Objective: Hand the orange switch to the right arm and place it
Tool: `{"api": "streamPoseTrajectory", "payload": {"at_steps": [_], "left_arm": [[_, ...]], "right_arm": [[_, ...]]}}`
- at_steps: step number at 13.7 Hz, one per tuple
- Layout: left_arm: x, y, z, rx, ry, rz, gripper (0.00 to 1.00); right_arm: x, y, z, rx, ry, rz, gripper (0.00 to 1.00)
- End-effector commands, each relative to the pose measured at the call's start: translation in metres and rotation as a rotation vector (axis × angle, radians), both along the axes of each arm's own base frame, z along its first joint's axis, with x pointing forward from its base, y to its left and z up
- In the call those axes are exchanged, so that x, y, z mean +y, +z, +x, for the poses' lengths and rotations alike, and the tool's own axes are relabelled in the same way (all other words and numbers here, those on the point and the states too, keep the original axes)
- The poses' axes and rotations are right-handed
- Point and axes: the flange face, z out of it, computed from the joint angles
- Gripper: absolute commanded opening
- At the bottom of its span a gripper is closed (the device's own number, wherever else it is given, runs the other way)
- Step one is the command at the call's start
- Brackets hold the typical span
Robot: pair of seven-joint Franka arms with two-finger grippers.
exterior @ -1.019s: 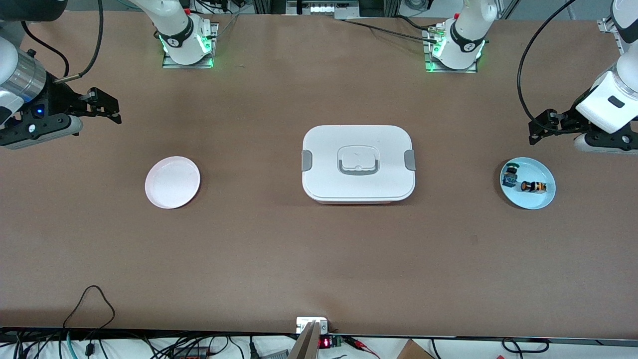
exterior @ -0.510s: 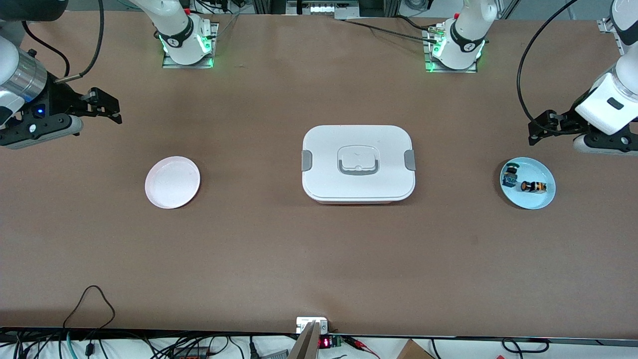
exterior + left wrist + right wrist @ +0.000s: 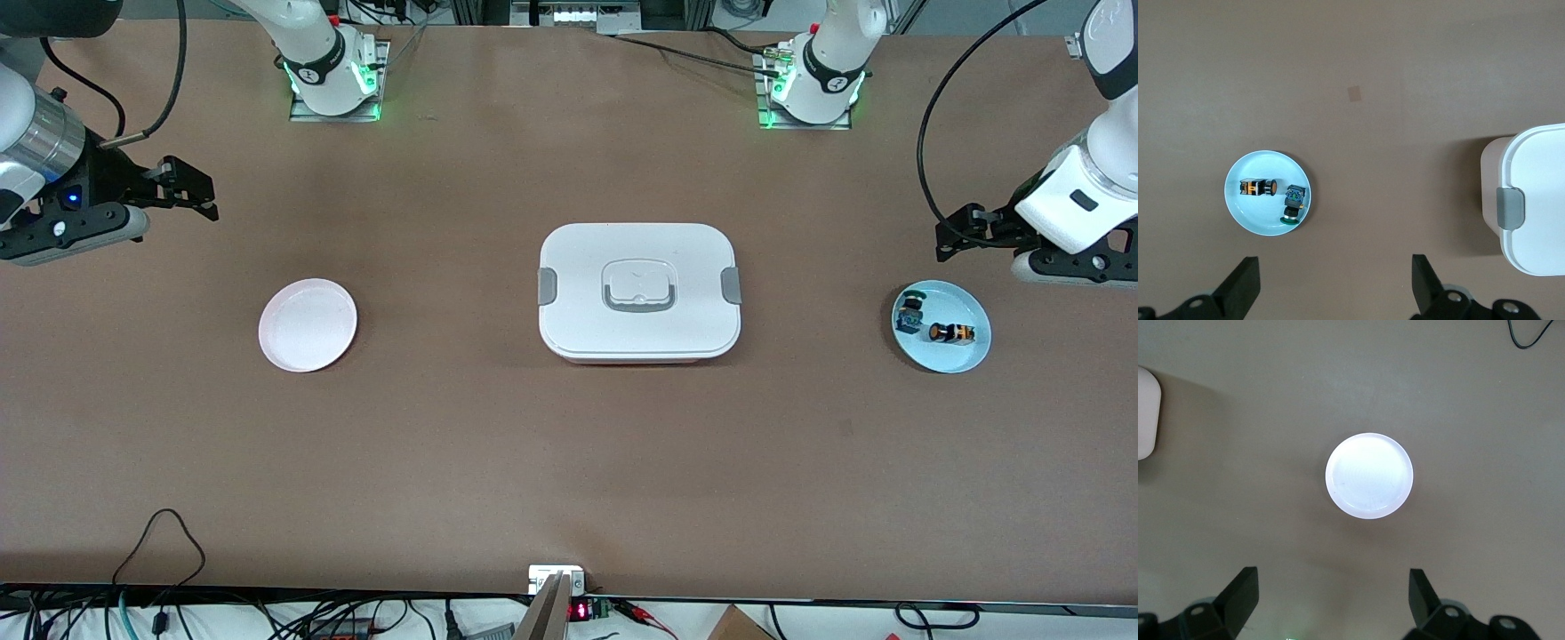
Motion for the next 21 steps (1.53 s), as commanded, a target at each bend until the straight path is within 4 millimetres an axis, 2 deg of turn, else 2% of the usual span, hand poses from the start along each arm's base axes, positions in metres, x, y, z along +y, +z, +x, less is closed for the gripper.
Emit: {"api": "streamPoseTrajectory", "payload": {"at_steps": [1, 8, 12, 14, 17, 18, 19, 21], "left_arm": [[0.002, 0.001, -0.001, 0.004, 0.004, 0.019, 1.0], [0.003, -0.004, 0.001, 0.015, 0.003, 0.014, 1.0], [0.015, -0.008, 0.003, 0.022, 0.01, 0.016, 1.0], [0.047, -0.02, 0.008, 0.04, 0.047, 0.015, 1.0], [0.084, -0.039, 0.012, 0.07, 0.029, 0.005, 1.0], [0.085, -0.047, 0.014, 0.087, 0.029, 0.002, 1.0], [0.088, -0.063, 0.018, 0.119, 0.03, -0.004, 1.0], [0.102, -0.082, 0.021, 0.15, 0.012, -0.016, 1.0]], "right_arm": [[0.001, 0.008, -0.003, -0.011, -0.009, 0.001, 1.0], [0.002, 0.007, -0.002, -0.012, -0.011, 0.001, 1.0], [-0.002, 0.005, -0.001, -0.011, -0.016, 0.0, 1.0], [-0.002, 0.006, -0.002, -0.005, -0.015, 0.0, 1.0], [0.001, 0.005, -0.001, -0.009, -0.014, 0.002, 1.0], [0.002, 0.005, -0.002, -0.006, -0.013, 0.001, 1.0], [0.003, 0.006, -0.003, -0.005, -0.011, 0.001, 1.0], [0.003, 0.006, -0.003, -0.006, -0.011, 0.001, 1.0]]}}
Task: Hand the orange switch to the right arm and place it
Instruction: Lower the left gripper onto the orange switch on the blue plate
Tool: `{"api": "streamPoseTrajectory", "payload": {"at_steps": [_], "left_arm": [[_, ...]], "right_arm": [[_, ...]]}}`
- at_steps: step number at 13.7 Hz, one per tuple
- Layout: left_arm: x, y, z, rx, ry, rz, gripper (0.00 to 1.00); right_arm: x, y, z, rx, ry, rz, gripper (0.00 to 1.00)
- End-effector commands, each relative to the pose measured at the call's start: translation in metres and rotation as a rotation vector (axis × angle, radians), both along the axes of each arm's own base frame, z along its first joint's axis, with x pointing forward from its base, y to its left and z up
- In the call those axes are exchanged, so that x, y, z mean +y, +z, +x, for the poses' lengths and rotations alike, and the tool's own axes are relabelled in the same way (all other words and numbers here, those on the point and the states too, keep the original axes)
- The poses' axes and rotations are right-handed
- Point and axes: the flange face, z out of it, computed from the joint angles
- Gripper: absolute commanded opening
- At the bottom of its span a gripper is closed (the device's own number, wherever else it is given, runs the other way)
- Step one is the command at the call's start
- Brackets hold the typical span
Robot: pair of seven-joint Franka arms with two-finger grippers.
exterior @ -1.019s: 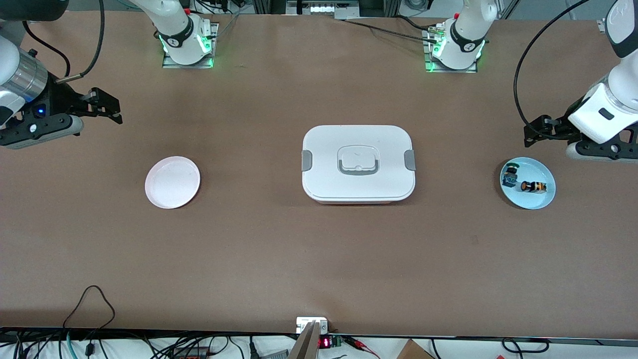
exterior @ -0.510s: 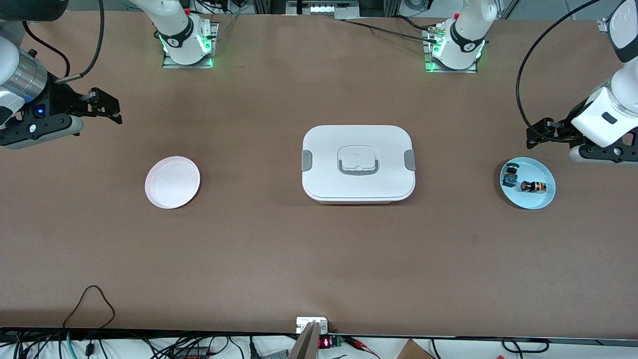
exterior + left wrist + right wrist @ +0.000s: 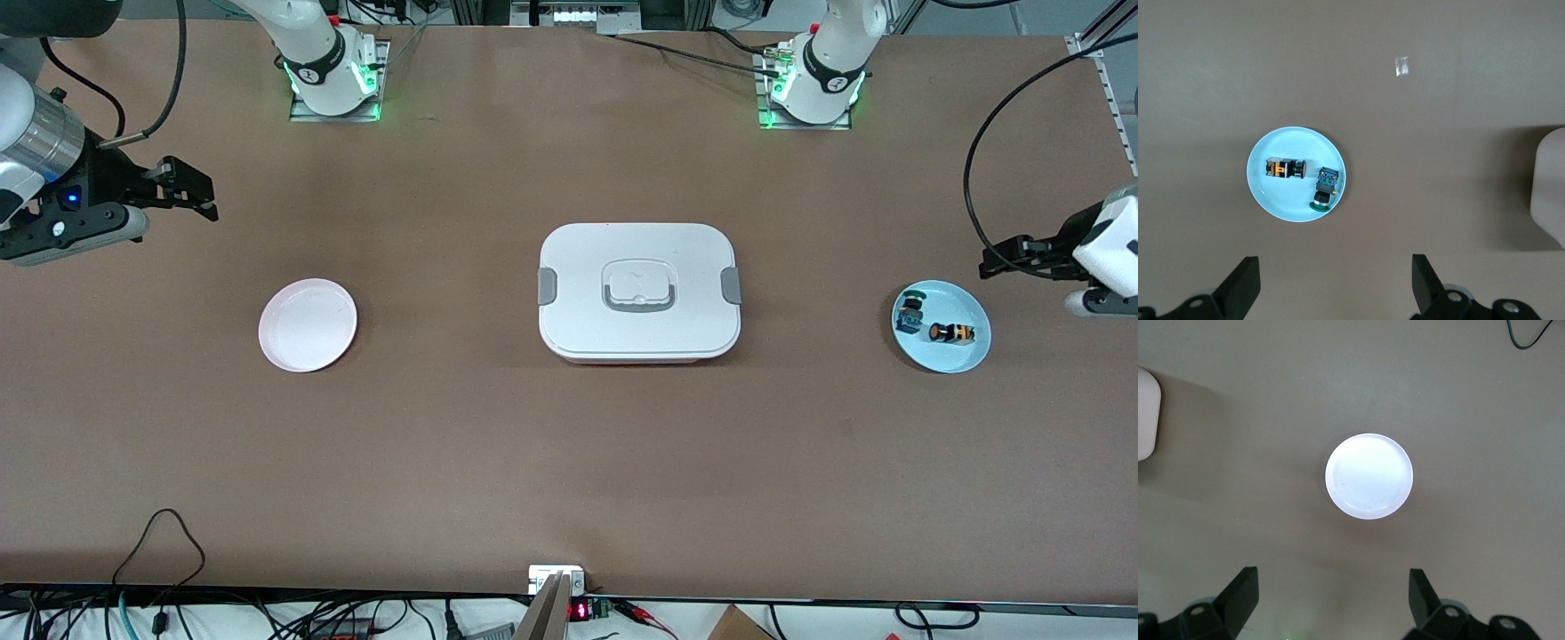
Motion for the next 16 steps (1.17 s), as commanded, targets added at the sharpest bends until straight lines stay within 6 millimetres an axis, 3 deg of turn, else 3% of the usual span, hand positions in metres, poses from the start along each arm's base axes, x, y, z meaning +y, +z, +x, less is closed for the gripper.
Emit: {"api": "streamPoseTrajectory", "payload": {"at_steps": [1, 3, 5, 8, 12, 14, 16], "left_arm": [[0.01, -0.028, 0.007, 0.049, -0.052, -0.005, 1.0], [0.041, -0.07, 0.005, 0.118, -0.01, -0.024, 1.0], [0.062, -0.097, 0.012, 0.111, -0.01, -0.008, 1.0], [0.077, -0.14, 0.017, 0.066, -0.028, 0.005, 1.0], [0.101, -0.215, -0.005, -0.059, -0.085, 0.024, 1.0], [0.115, -0.239, -0.009, -0.08, -0.072, 0.019, 1.0], [0.116, -0.259, -0.01, -0.071, -0.076, 0.008, 1.0]], "right_arm": [[0.003, 0.005, -0.003, -0.003, -0.007, 0.001, 1.0], [0.001, 0.005, -0.003, -0.002, -0.01, 0.001, 1.0], [0.001, 0.005, -0.003, -0.002, -0.01, 0.001, 1.0], [-0.001, 0.004, -0.001, -0.007, -0.015, 0.0, 1.0], [0.001, 0.005, -0.001, -0.01, -0.012, 0.0, 1.0], [0.002, 0.006, 0.0, -0.016, -0.01, 0.001, 1.0], [0.003, 0.006, -0.001, -0.012, -0.007, 0.002, 1.0]]}}
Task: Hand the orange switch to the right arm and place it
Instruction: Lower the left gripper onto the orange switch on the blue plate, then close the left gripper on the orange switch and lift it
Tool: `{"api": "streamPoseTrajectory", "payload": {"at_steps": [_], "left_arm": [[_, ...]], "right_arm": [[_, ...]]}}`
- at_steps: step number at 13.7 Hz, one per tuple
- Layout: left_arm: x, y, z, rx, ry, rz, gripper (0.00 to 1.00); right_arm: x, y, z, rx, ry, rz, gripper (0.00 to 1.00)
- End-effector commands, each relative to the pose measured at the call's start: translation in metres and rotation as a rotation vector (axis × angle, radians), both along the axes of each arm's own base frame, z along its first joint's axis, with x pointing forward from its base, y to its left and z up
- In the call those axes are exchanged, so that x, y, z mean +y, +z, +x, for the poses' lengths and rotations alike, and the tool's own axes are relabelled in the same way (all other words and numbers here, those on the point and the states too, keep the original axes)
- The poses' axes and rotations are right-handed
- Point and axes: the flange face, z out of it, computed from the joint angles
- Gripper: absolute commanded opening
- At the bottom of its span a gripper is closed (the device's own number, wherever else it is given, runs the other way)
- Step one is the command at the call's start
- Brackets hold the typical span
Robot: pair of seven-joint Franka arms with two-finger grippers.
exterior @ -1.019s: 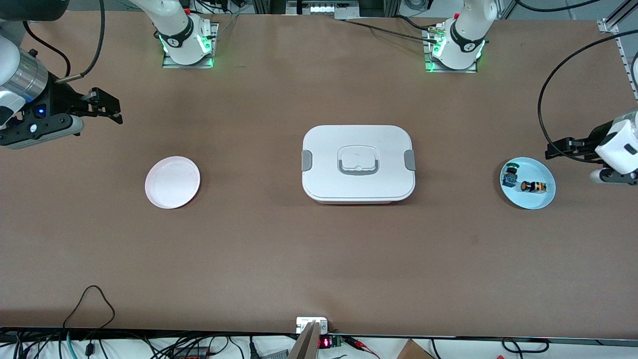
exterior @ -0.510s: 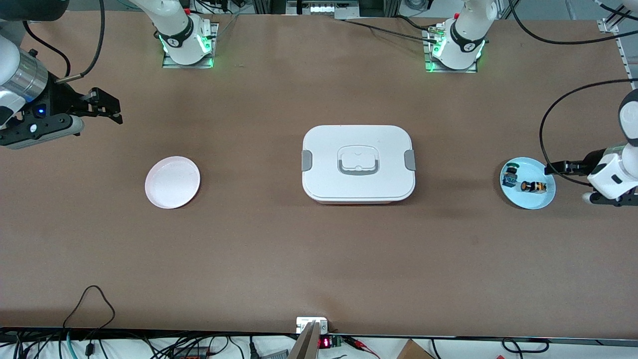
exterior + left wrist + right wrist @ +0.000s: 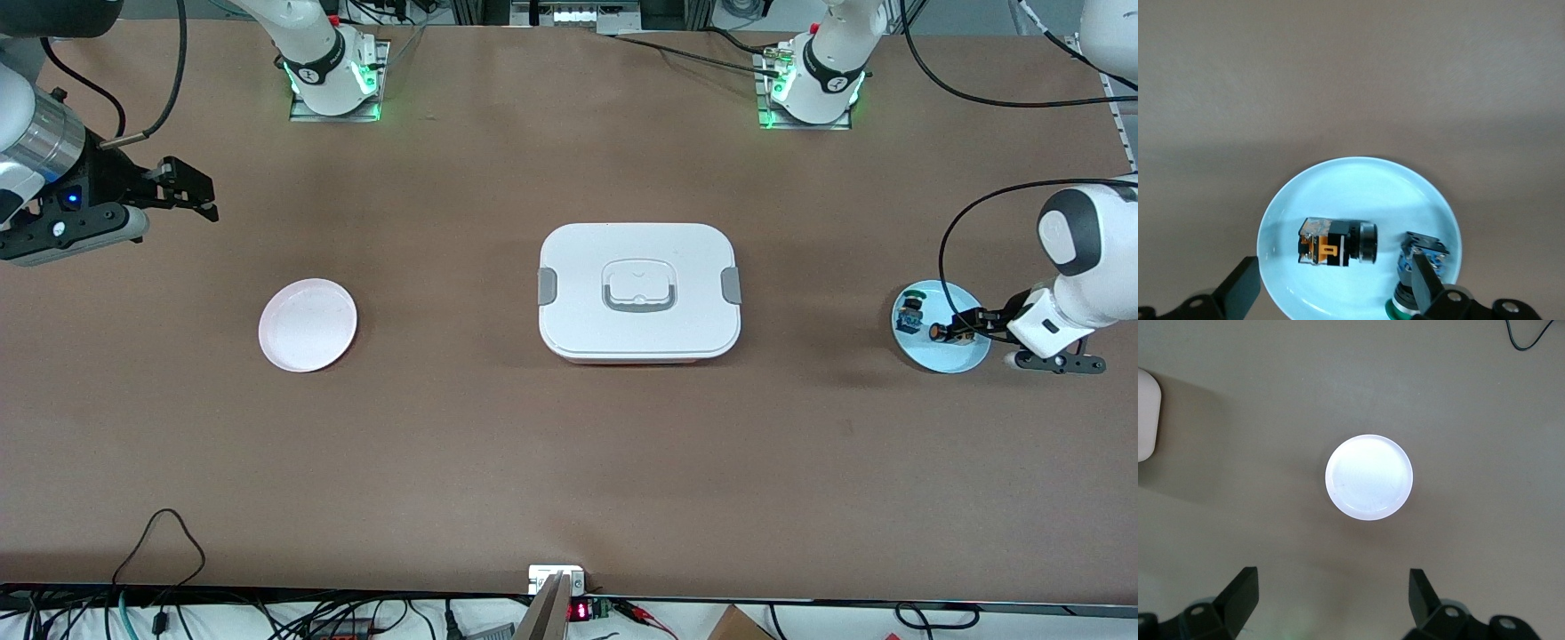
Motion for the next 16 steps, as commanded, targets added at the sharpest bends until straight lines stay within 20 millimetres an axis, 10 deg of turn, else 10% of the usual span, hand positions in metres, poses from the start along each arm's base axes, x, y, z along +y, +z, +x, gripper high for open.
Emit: {"api": "streamPoseTrajectory", "payload": {"at_steps": [1, 8, 16], "left_arm": [[0.009, -0.022, -0.005, -0.001, -0.016, -0.002, 1.0], [0.001, -0.067, -0.026, -0.052, -0.019, -0.008, 1.0], [0.009, -0.074, -0.032, -0.042, -0.028, -0.014, 1.0]], "right_arm": [[0.006, 0.007, -0.002, -0.012, -0.001, 0.001, 1.0], [0.008, 0.006, -0.003, -0.005, 0.003, 0.0, 1.0], [0.008, 0.005, -0.004, -0.002, 0.003, 0.0, 1.0]]}}
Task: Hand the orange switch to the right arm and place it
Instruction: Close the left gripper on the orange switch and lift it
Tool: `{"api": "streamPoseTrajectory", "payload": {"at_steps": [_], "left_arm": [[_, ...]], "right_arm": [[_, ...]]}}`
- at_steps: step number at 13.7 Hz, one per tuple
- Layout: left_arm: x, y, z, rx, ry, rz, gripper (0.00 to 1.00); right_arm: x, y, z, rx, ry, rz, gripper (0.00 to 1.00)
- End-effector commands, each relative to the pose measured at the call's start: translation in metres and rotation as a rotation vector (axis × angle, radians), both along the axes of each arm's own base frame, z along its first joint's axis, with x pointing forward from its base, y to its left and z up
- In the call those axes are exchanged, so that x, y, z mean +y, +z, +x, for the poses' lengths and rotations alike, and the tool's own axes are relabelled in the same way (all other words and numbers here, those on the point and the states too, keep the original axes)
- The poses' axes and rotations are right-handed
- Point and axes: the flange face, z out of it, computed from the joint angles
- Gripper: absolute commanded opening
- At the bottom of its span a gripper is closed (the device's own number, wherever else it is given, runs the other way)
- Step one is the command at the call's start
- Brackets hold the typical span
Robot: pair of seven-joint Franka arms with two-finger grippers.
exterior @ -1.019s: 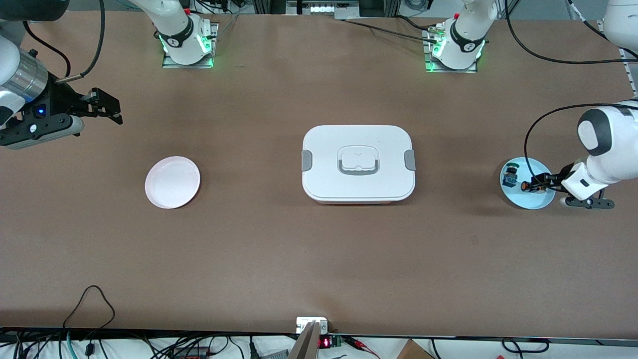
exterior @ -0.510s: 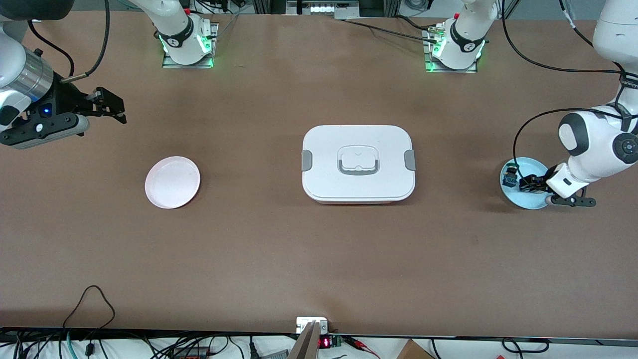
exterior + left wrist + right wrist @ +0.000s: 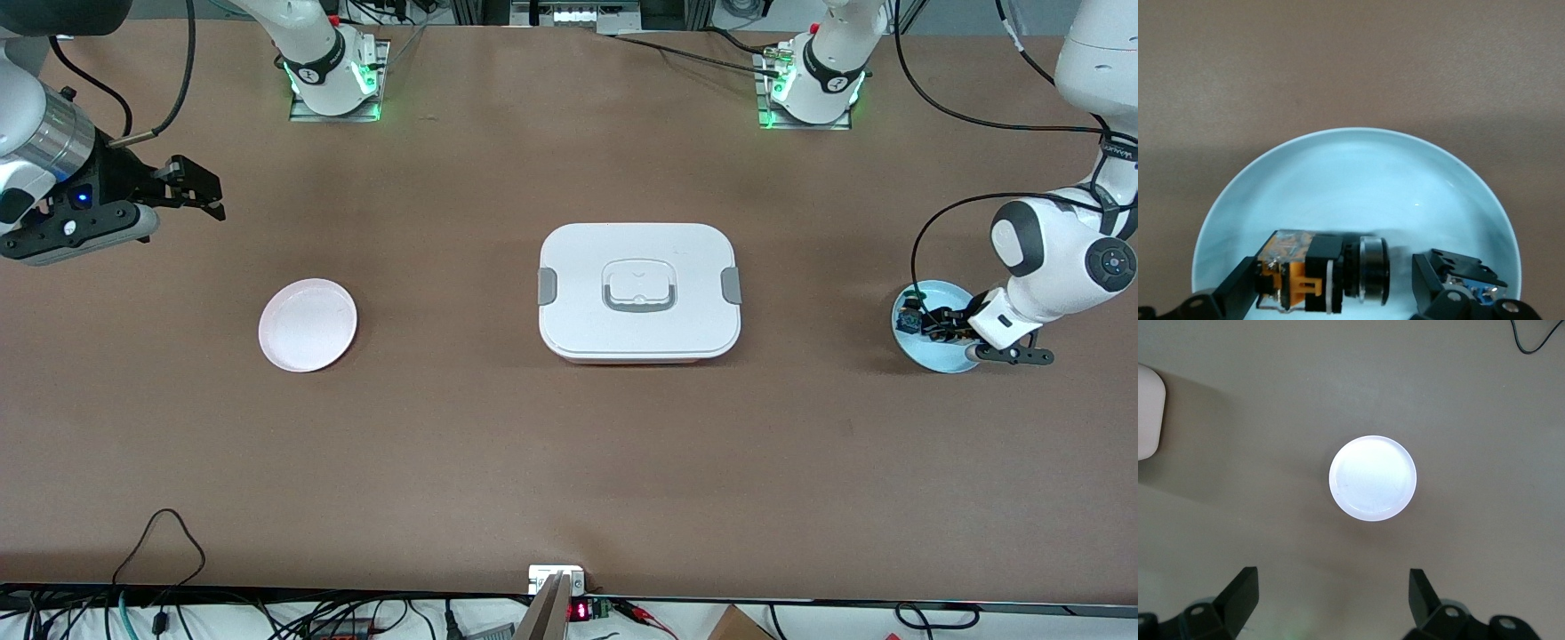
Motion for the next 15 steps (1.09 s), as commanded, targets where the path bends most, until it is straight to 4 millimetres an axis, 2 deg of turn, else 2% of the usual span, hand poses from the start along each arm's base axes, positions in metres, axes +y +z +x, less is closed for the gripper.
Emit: {"api": "streamPoseTrajectory", "payload": {"at_steps": [1, 2, 3, 4, 5, 6, 7, 8, 10, 13, 15], "left_arm": [[0.004, 0.0, -0.002, -0.008, -0.023, 0.006, 1.0], [0.007, 0.0, -0.003, -0.008, -0.019, 0.006, 0.98], [0.012, 0.0, -0.005, -0.005, -0.011, 0.005, 0.86], [0.013, 0.002, -0.005, -0.004, -0.012, 0.006, 0.61], [0.012, 0.004, -0.004, -0.006, -0.012, 0.005, 0.47], [0.012, 0.006, -0.002, -0.007, -0.016, 0.006, 0.42], [0.009, 0.011, 0.001, -0.015, -0.019, 0.007, 0.29], [0.009, 0.02, 0.004, -0.029, -0.021, 0.014, 0.23], [0.007, 0.04, 0.009, -0.051, -0.027, 0.026, 0.23], [-0.009, 0.095, 0.03, -0.104, -0.142, 0.047, 0.21], [-0.009, 0.115, 0.041, -0.064, -0.146, 0.038, 0.16]], "right_arm": [[0.0, 0.005, -0.003, -0.002, -0.011, 0.0, 1.0], [0.0, 0.005, -0.003, -0.002, -0.011, 0.0, 1.0], [0.0, 0.005, -0.003, -0.002, -0.011, 0.0, 1.0], [0.0, 0.005, -0.003, -0.002, -0.011, 0.0, 1.0], [0.0, 0.005, -0.003, -0.004, -0.011, 0.0, 1.0], [0.0, 0.006, -0.003, -0.005, -0.011, 0.0, 1.0], [0.0, 0.006, -0.002, -0.005, -0.011, 0.0, 1.0], [0.0, 0.006, -0.002, -0.005, -0.011, 0.0, 1.0], [0.0, 0.006, -0.002, -0.007, -0.011, 0.0, 1.0], [0.0, 0.006, -0.002, -0.011, -0.012, 0.001, 1.0], [-0.002, 0.005, -0.001, -0.011, -0.015, -0.001, 1.0]]}}
